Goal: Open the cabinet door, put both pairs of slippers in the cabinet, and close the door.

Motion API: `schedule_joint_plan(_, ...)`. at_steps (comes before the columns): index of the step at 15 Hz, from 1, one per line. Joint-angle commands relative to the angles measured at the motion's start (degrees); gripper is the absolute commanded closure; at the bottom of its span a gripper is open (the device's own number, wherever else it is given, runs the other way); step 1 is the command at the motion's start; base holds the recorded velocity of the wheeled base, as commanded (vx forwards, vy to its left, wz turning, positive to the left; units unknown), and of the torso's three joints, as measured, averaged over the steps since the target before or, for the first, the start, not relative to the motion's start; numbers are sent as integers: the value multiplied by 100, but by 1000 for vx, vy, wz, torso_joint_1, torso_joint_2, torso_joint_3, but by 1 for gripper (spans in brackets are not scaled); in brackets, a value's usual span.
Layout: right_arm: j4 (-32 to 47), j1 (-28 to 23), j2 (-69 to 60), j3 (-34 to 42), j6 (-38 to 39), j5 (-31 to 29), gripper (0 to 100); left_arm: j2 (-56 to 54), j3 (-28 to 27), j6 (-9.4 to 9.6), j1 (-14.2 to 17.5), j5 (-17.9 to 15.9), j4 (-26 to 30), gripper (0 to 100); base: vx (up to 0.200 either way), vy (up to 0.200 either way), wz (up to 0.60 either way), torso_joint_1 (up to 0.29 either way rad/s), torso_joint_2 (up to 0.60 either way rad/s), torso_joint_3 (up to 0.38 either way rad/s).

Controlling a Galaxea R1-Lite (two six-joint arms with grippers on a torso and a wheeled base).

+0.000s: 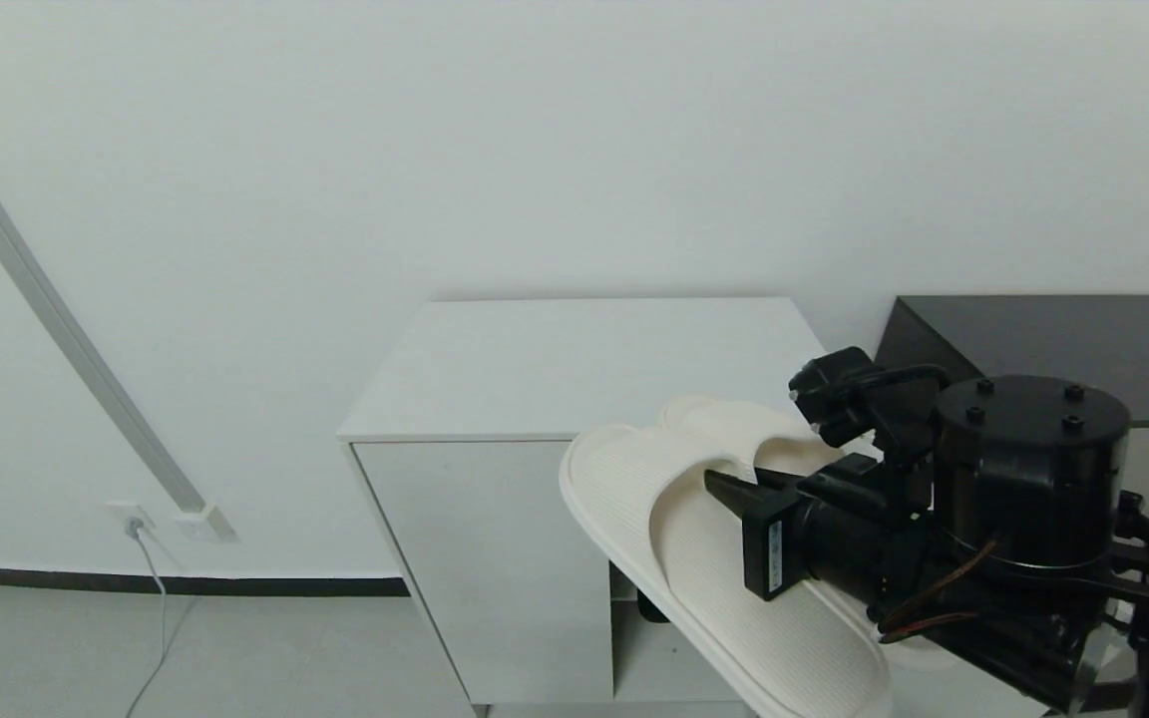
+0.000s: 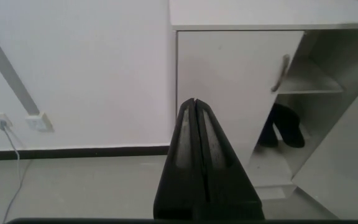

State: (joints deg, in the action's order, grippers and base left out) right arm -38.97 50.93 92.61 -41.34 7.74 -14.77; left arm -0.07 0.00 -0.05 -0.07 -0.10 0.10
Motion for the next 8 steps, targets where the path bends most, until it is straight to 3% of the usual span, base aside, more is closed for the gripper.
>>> schedule_joint_plan(1, -5, 22, -24, 38, -1, 1, 100, 7, 0, -13, -1, 1, -10, 100, 0, -200, 0, 2, 2, 7)
schedule_joint_plan(8, -629, 22, 55, 451, -405, 45, 100, 7, 0, -13, -1, 1, -10, 100, 0, 0, 0, 0, 0, 0)
